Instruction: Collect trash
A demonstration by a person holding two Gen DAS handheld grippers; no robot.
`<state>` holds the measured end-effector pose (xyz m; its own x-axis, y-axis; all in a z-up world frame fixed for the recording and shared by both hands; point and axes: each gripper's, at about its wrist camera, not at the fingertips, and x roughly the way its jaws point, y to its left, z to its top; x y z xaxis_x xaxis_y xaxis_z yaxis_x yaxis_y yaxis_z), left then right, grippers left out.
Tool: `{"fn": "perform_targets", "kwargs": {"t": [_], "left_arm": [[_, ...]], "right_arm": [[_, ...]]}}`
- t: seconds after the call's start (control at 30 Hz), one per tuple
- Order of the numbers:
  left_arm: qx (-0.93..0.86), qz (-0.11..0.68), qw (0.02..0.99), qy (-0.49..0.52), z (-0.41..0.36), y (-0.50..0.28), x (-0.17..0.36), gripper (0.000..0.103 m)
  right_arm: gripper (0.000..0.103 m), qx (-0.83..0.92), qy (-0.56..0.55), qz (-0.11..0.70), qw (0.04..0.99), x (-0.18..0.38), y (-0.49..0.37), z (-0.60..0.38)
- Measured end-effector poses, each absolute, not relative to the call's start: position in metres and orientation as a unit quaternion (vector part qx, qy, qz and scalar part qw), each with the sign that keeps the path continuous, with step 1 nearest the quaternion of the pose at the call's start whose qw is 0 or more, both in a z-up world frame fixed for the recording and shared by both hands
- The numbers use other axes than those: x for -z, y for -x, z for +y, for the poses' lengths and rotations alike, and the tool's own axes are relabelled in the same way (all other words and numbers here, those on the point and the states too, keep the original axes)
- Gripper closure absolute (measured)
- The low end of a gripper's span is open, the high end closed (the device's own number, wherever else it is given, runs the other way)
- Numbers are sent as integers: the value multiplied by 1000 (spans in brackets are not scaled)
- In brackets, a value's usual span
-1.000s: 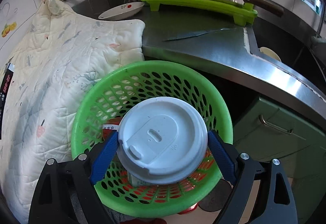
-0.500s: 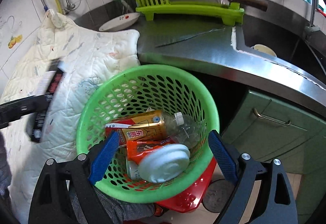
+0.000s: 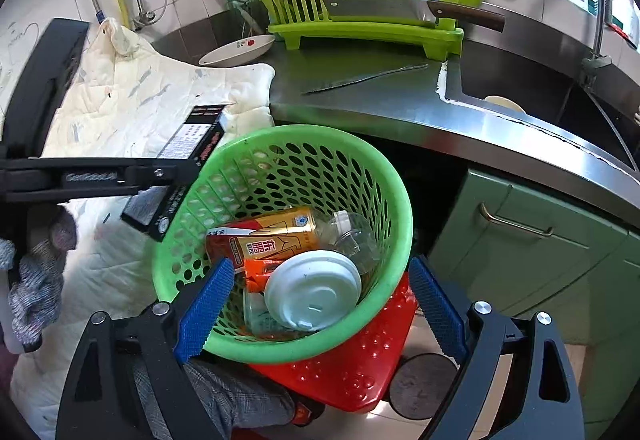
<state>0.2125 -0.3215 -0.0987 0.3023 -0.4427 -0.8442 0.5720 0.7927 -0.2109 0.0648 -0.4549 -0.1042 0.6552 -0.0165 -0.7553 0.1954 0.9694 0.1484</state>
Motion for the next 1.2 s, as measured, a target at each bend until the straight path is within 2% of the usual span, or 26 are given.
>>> {"fn": "perform_targets", "kwargs": {"t": [0.07,0.13,0.6,1.2], "left_arm": [[325,498,802,-59,-321,-213,100,52],[330,496,801,-53,-320,-211,101,39],[313,448,836,-49,-270,-183,64,38],[222,375,899,-50,-161,-140,20,14]], "right_arm": [[17,59,-109,408,904,104,-62,-453],[17,61,-109,407,905,104,-61,-453],[17,62,-104,394,911,88,-48,-431],[16,43,-83,372,924,53,-36,-367]]}}
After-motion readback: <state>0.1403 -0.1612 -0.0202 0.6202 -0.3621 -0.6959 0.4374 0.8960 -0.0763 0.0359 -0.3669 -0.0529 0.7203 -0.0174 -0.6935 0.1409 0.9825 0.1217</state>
